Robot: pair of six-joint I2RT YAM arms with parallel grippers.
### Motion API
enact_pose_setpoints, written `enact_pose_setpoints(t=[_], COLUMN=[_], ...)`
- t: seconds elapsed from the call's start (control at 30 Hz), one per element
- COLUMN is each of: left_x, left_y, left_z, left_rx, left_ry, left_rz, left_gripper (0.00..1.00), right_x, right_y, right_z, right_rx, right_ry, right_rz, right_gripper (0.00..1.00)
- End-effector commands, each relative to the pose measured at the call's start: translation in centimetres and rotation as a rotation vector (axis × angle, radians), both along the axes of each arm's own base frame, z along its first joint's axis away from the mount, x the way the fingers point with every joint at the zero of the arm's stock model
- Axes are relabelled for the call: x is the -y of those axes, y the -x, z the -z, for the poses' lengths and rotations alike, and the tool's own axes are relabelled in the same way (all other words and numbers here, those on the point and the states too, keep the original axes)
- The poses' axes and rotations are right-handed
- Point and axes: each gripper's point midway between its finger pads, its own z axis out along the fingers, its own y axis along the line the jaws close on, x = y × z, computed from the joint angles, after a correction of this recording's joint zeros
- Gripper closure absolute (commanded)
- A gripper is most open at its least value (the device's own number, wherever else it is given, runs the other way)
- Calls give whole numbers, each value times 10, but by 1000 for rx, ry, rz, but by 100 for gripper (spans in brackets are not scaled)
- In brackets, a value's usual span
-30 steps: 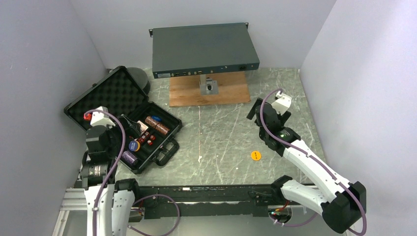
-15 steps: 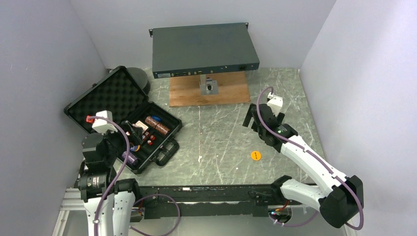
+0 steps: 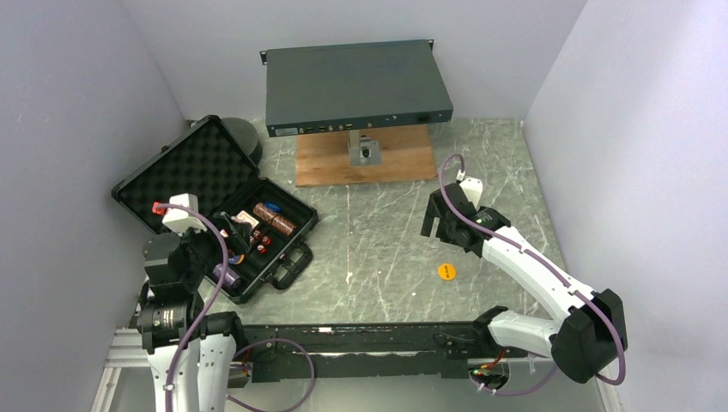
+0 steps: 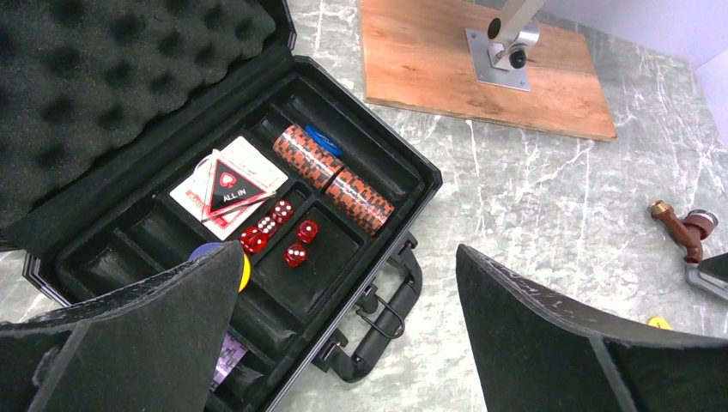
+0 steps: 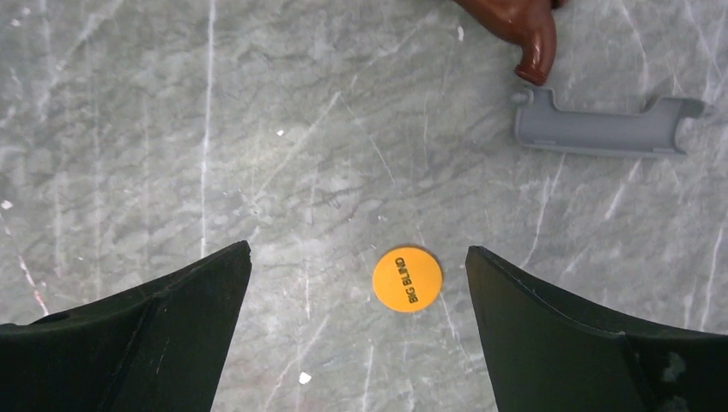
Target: Pack up texas hold em set
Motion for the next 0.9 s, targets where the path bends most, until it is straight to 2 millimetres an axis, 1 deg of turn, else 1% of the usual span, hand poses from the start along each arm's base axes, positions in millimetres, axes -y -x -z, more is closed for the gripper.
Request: enact_pose_setpoints(t=[0.0,0.1,0.23,0.37,0.5,0.6,0.8,0.87], left_x=[2,1,-1,-2,-2,-1,-1,-1], left_y=[-1,-1,-1,-1,-2,-3,-4,-5], left_z=[-10,-10,-10,-9,-8,-7,-6,-5], left_rx=[57,56,56,51,45,43,39,36], left_ry=[-21,-21,-22,-22,-18,-17,-15,-15], left_rz=[23,15,3,-5,-1,6,6,6], left_gripper=[1,0,0,0,0,0,0,0], right_x=[8,10,11,15,9,7,0,2], right_y=[11,17,18,22,32,39,46,46], right_z=[-1,7,16,28,51,63,80,84], right_rx=[-51,-70,-74,-101,-152,-184,-192,-192], right_ry=[16,21,20,32,-14,-33,-102,-100], right_rz=[39,51,55,102,111,120,132,143], right_gripper=[0,0,0,0,0,0,4,7])
